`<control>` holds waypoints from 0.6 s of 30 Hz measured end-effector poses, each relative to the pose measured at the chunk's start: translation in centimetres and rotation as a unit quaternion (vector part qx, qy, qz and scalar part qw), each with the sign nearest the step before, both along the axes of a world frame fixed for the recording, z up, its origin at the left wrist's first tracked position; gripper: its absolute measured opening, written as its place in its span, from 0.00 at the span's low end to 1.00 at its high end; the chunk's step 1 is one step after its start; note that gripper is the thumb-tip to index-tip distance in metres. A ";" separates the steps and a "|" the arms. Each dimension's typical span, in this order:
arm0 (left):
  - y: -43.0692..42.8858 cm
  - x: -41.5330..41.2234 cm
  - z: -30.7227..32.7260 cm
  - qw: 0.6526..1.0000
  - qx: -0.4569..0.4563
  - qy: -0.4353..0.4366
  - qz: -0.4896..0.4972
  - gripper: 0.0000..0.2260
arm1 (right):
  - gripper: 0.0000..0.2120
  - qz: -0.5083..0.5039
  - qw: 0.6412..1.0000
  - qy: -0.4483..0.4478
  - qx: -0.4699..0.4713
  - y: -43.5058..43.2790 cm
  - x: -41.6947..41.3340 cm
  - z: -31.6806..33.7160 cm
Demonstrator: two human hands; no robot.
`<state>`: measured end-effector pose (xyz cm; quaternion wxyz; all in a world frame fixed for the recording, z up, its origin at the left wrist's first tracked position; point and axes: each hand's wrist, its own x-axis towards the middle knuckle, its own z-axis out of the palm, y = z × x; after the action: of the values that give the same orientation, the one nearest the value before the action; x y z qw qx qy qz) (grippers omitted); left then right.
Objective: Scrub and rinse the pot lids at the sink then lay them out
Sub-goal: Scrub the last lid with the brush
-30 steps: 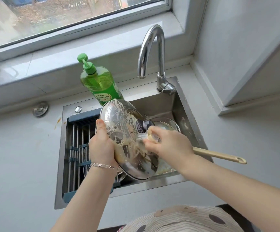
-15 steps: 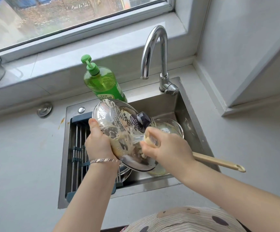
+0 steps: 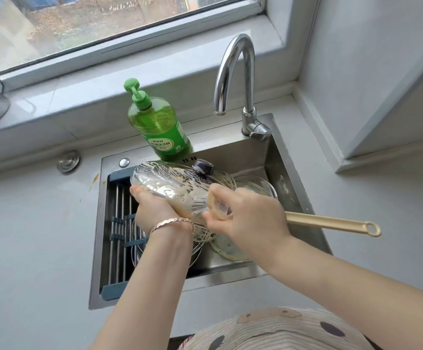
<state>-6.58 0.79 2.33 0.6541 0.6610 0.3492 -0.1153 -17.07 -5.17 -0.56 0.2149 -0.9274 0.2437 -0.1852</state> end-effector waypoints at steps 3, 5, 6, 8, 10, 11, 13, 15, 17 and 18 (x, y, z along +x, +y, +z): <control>0.0 0.4 0.3 0.999 -0.021 0.031 0.024 0.15 | 0.13 0.023 0.998 -0.052 -0.020 1.2 0.4 0.2; 0.1 0.5 0.6 0.999 -0.021 0.025 0.036 0.13 | 0.13 0.033 0.997 -0.072 0.010 0.2 -0.7 -0.5; 0.1 0.3 0.8 0.999 -0.016 0.017 0.032 0.16 | 0.14 0.025 0.997 -0.062 0.038 -0.5 -1.4 -0.9; 0.2 -0.3 0.8 0.999 -0.002 0.017 0.036 0.19 | 0.15 0.003 0.995 -0.024 0.093 -1.6 -2.1 -1.2; 0.4 -0.5 0.5 0.998 -0.011 0.034 0.048 0.16 | 0.12 0.021 0.993 0.000 0.120 -1.5 -1.8 -1.1; 0.5 -0.5 0.5 0.998 -0.028 0.045 0.042 0.13 | 0.11 0.035 0.995 -0.019 0.096 -1.2 -1.5 -0.9; 0.6 -0.4 0.3 0.997 -0.045 0.065 0.027 0.10 | 0.11 0.063 0.995 -0.059 0.052 -0.5 -1.4 -0.7; 0.9 -0.1 0.0 0.996 -0.057 0.065 0.017 0.14 | 0.13 0.077 0.989 -0.100 0.074 -0.9 -2.2 -1.6; 1.2 -0.1 -0.3 0.997 -0.056 0.045 -0.001 0.16 | 0.14 0.056 0.989 -0.067 0.119 -2.0 -3.3 -2.3; 1.4 -0.1 -0.3 0.998 -0.043 0.036 -0.009 0.17 | 0.14 0.038 0.989 -0.008 0.144 -2.7 -3.8 -2.6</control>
<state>-6.66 2.20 1.99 0.6681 0.6304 0.3614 -0.1600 -20.84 -7.84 -3.18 0.3547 -0.8939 0.2310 -0.1473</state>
